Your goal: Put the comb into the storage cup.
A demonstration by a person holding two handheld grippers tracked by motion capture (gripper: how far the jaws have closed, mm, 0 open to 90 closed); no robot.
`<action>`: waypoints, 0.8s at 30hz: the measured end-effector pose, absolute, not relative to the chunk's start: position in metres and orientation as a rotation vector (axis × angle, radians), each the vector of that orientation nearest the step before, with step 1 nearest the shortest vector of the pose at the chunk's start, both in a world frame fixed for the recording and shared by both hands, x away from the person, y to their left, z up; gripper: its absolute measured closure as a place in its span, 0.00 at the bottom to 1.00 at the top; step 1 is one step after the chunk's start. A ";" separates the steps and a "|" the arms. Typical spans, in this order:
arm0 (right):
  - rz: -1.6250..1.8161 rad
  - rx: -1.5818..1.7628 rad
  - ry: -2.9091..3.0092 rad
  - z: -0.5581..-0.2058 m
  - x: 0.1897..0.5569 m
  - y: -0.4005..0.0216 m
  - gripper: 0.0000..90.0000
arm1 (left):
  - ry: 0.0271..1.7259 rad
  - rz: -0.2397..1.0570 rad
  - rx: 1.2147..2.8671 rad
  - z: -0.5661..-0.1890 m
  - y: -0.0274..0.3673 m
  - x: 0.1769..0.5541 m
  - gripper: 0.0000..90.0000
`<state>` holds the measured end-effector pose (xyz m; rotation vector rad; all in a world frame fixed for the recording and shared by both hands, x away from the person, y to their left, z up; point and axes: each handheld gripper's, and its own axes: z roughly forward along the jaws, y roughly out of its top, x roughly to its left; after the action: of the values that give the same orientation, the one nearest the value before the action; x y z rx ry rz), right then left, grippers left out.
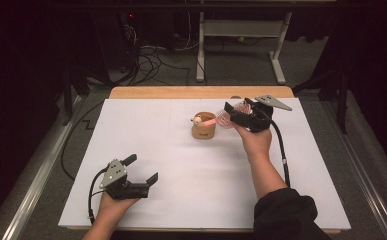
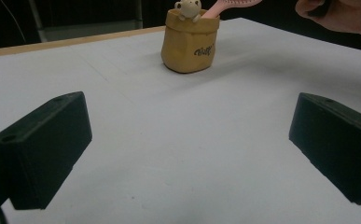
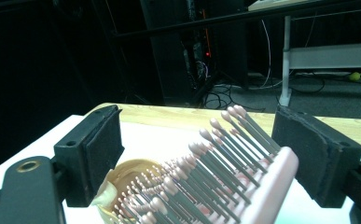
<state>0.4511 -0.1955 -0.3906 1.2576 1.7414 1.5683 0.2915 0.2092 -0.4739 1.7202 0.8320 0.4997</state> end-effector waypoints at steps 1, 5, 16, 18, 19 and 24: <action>1.568 1.257 1.741 -0.391 0.451 -0.196 0.19 | 0.832 0.500 1.720 -0.474 0.209 0.292 0.00; 1.567 1.246 1.746 -0.390 0.450 -0.196 0.19 | 0.832 0.500 1.721 -0.474 0.209 0.292 0.00; 1.511 1.187 1.786 -0.386 0.446 -0.198 0.15 | 0.839 0.501 1.726 -0.474 0.209 0.292 0.00; 1.506 1.185 1.792 -0.385 0.445 -0.199 0.12 | 0.840 0.500 1.727 -0.474 0.209 0.293 0.00; 1.508 1.183 1.794 -0.385 0.444 -0.199 0.11 | 0.840 0.499 1.729 -0.474 0.209 0.293 0.00; 1.497 1.162 1.805 -0.381 0.442 -0.201 0.00 | 0.844 0.495 1.730 -0.474 0.210 0.293 0.00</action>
<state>0.4418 -0.2006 -0.3807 1.1618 1.8055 1.4974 0.2932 0.2097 -0.4743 1.7299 0.8437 0.4953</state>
